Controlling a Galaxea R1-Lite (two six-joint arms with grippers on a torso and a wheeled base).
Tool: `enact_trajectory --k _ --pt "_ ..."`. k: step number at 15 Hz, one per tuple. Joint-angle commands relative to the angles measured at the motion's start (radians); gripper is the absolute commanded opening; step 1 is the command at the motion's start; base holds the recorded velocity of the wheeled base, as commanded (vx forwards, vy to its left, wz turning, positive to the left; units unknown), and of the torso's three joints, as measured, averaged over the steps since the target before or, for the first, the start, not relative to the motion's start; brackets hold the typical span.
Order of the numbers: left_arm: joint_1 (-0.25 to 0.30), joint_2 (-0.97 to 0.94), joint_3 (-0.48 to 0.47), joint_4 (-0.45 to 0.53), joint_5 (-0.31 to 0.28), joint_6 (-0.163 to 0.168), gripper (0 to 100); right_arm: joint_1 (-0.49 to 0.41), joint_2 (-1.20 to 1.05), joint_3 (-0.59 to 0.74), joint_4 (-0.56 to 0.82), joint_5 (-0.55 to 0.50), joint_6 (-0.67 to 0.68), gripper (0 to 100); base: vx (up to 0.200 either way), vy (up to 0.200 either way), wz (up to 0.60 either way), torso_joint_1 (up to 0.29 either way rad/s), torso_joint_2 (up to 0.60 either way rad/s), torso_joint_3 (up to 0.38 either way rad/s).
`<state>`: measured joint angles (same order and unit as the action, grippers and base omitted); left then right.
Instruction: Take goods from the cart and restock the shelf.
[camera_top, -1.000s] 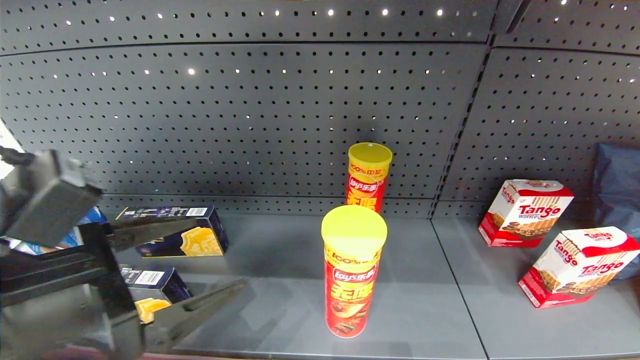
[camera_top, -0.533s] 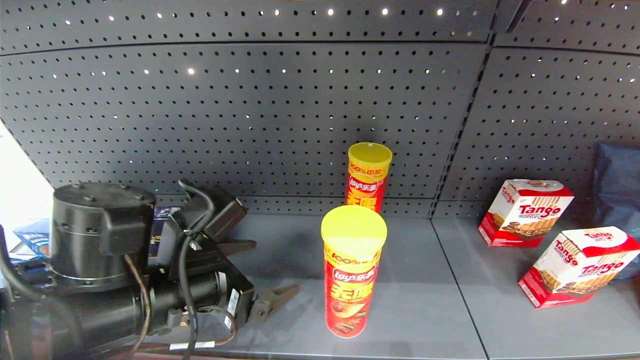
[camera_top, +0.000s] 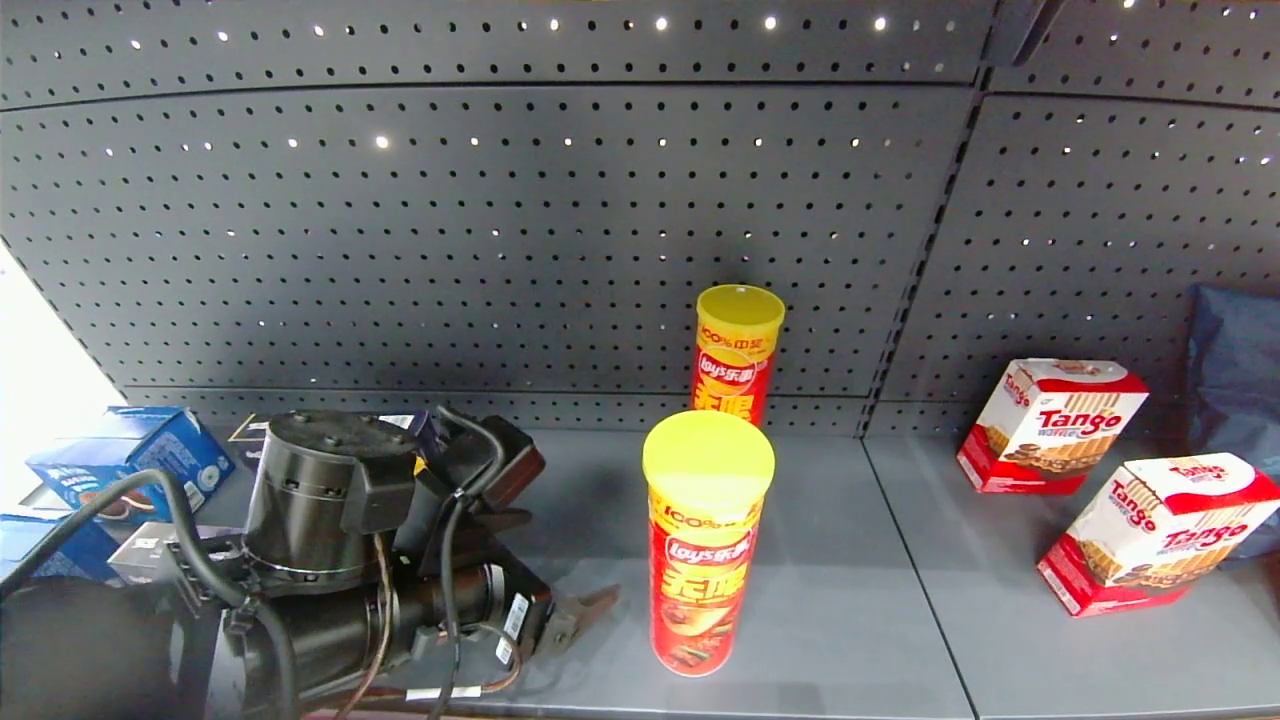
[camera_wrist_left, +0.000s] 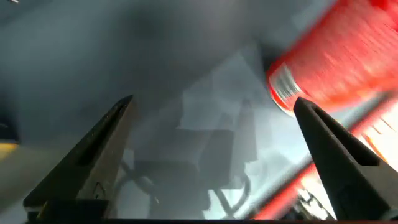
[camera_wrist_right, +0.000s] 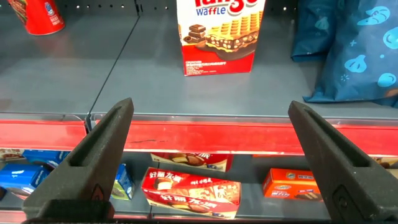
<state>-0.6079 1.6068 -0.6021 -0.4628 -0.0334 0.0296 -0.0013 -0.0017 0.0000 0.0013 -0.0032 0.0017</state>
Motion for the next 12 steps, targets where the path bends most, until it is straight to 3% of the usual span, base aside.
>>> enact_trajectory --k 1,5,12 --pt "-0.015 0.036 -0.002 -0.019 0.013 -0.003 100 0.0 0.002 0.0 0.0 0.0 0.0 100 0.0 0.0 0.0 0.0 0.0 0.0" --pt "-0.052 0.045 -0.03 -0.022 0.041 -0.066 100 0.0 0.002 0.0 0.0 0.0 0.0 100 0.0 0.0 0.0 0.0 0.0 0.0" --pt "-0.081 0.094 -0.065 -0.073 0.052 -0.066 100 0.001 0.002 0.0 0.0 0.0 0.0 100 0.0 0.0 0.0 0.0 0.0 0.0"
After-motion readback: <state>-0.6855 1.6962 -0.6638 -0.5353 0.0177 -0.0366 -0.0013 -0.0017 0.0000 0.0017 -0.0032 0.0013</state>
